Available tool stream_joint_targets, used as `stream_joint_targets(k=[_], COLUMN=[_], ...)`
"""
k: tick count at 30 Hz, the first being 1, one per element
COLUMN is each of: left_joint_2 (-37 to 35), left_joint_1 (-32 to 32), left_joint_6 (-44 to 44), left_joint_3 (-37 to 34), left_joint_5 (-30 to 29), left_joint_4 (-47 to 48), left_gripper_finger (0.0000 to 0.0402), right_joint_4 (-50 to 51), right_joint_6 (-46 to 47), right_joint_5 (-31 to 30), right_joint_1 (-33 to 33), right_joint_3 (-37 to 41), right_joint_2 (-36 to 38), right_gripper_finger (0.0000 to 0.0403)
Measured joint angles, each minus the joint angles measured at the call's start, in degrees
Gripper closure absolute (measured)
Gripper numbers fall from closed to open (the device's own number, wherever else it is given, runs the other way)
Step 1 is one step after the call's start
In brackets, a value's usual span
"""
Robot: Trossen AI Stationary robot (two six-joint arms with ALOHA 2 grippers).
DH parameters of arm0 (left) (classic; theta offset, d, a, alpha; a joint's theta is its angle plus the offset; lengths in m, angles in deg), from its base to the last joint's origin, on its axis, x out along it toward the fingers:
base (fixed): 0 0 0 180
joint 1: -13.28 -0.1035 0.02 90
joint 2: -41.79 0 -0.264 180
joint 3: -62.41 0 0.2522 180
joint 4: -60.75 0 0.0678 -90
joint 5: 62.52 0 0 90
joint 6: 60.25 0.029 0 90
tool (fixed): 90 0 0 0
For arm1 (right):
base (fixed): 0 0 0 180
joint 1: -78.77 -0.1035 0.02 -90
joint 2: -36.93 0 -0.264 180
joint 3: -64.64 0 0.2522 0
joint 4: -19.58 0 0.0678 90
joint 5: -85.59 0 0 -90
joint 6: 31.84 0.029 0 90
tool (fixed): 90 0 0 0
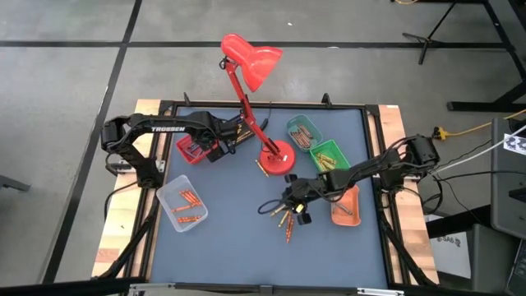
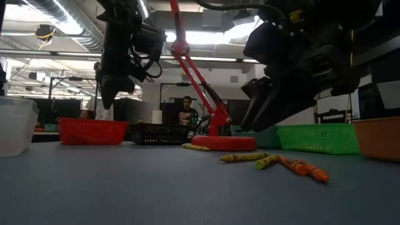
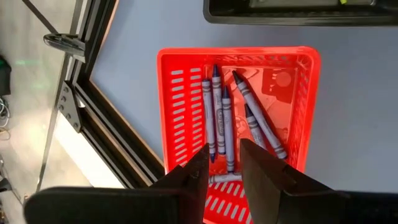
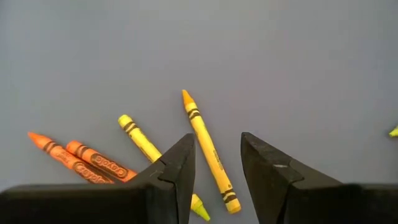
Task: Sort crayons
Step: Put the yellow crayon into the middle right green bin
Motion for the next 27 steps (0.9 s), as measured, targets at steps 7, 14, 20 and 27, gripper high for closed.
stream_joint_targets(k=[7, 14, 20, 27], left_joint_2=[0.0, 0.0, 0.0, 0.0], left_joint_1=[0.0, 0.0, 0.0, 0.1], left_joint_6=[0.0, 0.0, 0.0, 0.0], left_joint_3=[0.0, 0.0, 0.0, 0.0], left_joint_5=[0.0, 0.3, 0.6, 1.9], left_joint_4=[-0.1, -1.0, -1.4, -3.3], left_gripper_finger=[0.0328, 0.0328, 0.0328, 0.0328], right_joint_4=[-0.1, -0.8, -1.1, -1.5], right_joint_6=[0.0, 0.1, 0.0, 0.0], right_joint_5=[0.0, -0.9, -1.6, -2.1], right_joint_1=[0.0, 0.0, 0.0, 0.0], right_joint_3=[0.0, -0.1, -0.1, -0.1], right_joint_2=[-4.0, -6.7, -6.8, -6.9], right_gripper_finger=[0.0275, 0.0277, 0.0318, 0.0372])
